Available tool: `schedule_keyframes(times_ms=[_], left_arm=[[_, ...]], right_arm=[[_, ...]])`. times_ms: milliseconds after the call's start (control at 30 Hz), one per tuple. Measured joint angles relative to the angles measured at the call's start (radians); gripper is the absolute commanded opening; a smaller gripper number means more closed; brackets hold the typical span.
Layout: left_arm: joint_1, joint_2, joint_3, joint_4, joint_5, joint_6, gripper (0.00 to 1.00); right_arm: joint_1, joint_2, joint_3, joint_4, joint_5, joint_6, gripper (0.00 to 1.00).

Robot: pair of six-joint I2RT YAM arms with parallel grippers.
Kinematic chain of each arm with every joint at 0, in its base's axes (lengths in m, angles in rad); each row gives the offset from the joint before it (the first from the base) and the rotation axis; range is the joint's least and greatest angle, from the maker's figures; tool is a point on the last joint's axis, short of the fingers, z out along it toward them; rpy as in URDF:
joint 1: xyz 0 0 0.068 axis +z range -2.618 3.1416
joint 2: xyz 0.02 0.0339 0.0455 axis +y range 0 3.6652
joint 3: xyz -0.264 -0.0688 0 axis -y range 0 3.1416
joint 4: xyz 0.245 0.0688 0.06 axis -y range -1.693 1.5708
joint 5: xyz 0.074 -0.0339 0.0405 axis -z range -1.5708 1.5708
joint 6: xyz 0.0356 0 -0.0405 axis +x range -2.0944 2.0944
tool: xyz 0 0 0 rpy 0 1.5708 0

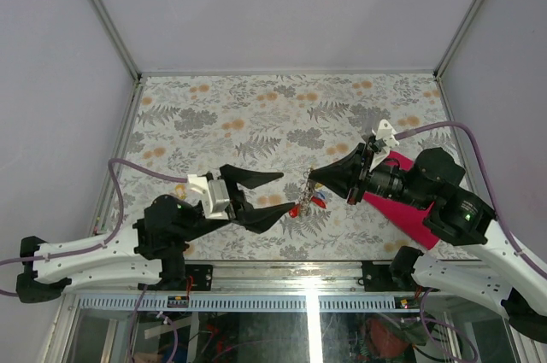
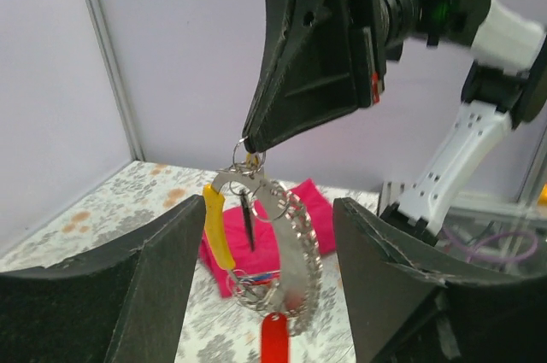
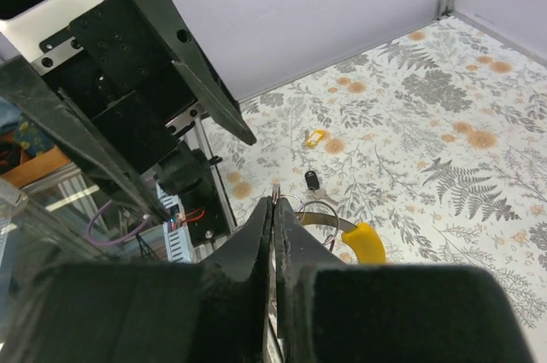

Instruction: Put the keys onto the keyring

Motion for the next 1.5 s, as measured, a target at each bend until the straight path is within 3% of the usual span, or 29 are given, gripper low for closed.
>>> schedule_keyframes(times_ms=[267, 600, 1100, 1500], left_arm=[[-0.001, 0.031, 0.072, -0.212, 0.033, 0.265, 0.60], [-0.006, 0.016, 0.077, -0.270, -0.022, 0.469, 0.52], [-0.029, 0.014, 0.077, -0.267, -0.032, 0.641, 0.43], [-0.060, 0.050, 0.077, -0.258, -0.035, 0.686, 0.35]], right_arm=[[0.000, 0.003, 0.014, -0.030, -0.071, -0.037, 0.00], [0.000, 0.014, 0.036, -0.037, -0.076, -0.040, 0.00], [0.000, 0.037, 0.061, -0.051, -0.076, -0.024, 0.00], [0.000, 0.038, 0.064, -0.051, -0.076, -0.013, 0.00]])
